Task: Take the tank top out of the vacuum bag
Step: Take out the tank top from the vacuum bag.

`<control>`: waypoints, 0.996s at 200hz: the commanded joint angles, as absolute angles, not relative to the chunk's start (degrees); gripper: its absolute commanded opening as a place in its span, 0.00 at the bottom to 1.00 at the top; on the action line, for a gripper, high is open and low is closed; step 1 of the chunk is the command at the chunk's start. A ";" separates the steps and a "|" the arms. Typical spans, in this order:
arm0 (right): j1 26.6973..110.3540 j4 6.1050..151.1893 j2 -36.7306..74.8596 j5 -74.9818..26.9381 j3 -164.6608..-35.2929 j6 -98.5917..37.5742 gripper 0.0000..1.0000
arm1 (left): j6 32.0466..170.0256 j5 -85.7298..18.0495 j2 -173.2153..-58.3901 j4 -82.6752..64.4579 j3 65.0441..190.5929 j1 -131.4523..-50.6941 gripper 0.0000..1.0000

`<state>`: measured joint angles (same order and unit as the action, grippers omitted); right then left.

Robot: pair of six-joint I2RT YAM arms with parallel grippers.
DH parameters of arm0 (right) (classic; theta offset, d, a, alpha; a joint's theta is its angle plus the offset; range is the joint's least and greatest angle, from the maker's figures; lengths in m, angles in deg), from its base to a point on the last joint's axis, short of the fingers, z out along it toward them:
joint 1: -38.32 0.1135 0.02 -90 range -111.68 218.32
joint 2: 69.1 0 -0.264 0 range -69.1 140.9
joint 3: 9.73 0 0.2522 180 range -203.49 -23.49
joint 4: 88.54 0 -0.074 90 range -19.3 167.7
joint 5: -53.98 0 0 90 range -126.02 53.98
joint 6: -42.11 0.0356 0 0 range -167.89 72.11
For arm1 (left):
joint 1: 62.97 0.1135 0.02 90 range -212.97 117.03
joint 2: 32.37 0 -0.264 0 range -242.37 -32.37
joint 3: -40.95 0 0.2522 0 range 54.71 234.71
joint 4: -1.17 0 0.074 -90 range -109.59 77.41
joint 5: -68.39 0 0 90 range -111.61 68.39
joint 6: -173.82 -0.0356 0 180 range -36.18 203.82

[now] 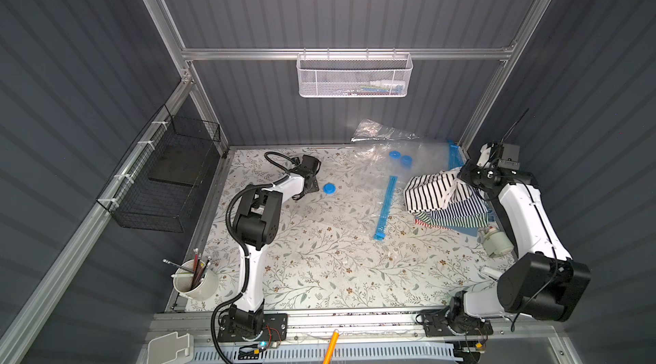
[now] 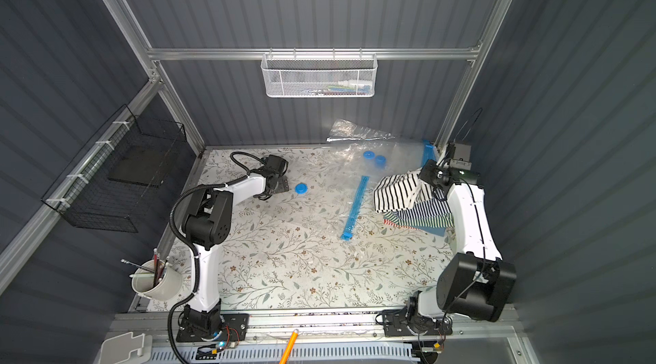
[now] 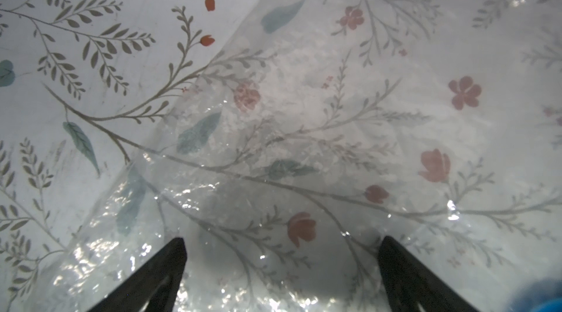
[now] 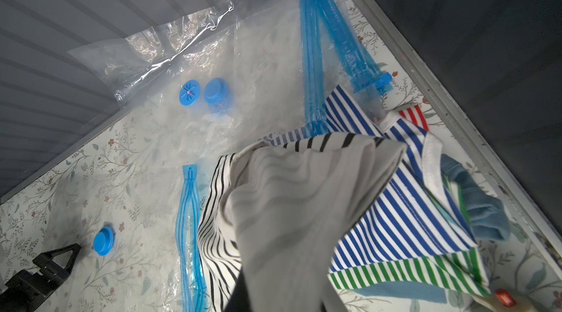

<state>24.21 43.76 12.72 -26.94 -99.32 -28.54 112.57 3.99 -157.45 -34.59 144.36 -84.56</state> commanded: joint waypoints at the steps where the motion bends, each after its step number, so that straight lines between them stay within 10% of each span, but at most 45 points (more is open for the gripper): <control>1: 22.51 45.36 11.42 -24.94 -99.64 -27.25 0.00 | 110.96 2.16 -161.22 -39.09 143.48 -84.42 1.00; 148: 16.55 45.68 19.81 -41.59 -97.84 -24.13 0.00 | 110.98 1.52 -161.66 -39.00 143.31 -84.42 1.00; 175: 16.41 45.04 22.78 -39.97 -98.87 -24.27 0.31 | 110.72 1.66 -161.33 -39.25 143.35 -84.42 1.00; 199: 16.42 46.18 21.61 -43.29 -97.29 -24.00 0.83 | 110.72 1.89 -159.79 -38.74 142.62 -84.42 1.00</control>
